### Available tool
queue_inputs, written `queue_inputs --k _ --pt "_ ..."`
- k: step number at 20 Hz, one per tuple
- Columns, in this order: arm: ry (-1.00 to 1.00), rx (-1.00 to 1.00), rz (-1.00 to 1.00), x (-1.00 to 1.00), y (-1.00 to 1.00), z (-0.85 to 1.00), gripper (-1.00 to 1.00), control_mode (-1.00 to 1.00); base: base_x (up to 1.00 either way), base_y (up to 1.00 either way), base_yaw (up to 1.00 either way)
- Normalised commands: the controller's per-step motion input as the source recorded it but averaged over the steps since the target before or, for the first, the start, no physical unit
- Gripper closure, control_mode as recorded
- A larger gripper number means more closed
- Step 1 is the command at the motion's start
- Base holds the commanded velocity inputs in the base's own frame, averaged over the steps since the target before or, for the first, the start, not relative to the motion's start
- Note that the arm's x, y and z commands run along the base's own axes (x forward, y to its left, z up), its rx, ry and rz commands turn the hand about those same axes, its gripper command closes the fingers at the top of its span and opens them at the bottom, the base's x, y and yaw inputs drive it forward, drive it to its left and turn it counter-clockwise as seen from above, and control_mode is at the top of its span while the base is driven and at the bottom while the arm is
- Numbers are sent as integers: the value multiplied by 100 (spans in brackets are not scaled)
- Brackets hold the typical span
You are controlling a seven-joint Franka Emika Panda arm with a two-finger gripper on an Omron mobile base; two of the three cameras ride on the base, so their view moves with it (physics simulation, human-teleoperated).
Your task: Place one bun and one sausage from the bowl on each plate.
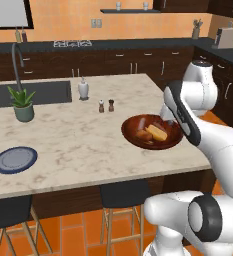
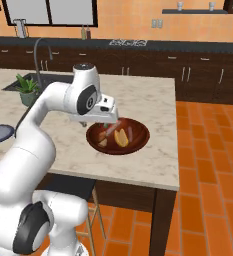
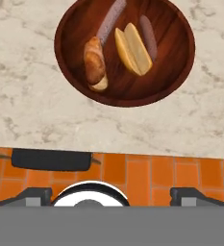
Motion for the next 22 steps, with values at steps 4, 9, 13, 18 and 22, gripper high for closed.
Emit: queue_inputs --k 4,9,13,18,22 --pt "-2 -5 0 82 -29 -78 -100 -100 0 0 0" --pt "2 -5 1 88 -5 -69 -100 -100 0 0 0" --pt "0 0 0 81 -18 -71 -100 -100 0 0 0" --pt "0 0 3 55 -8 -75 -100 -100 0 0 0" --pt "-2 0 4 32 -11 -57 -100 -100 0 0 0"
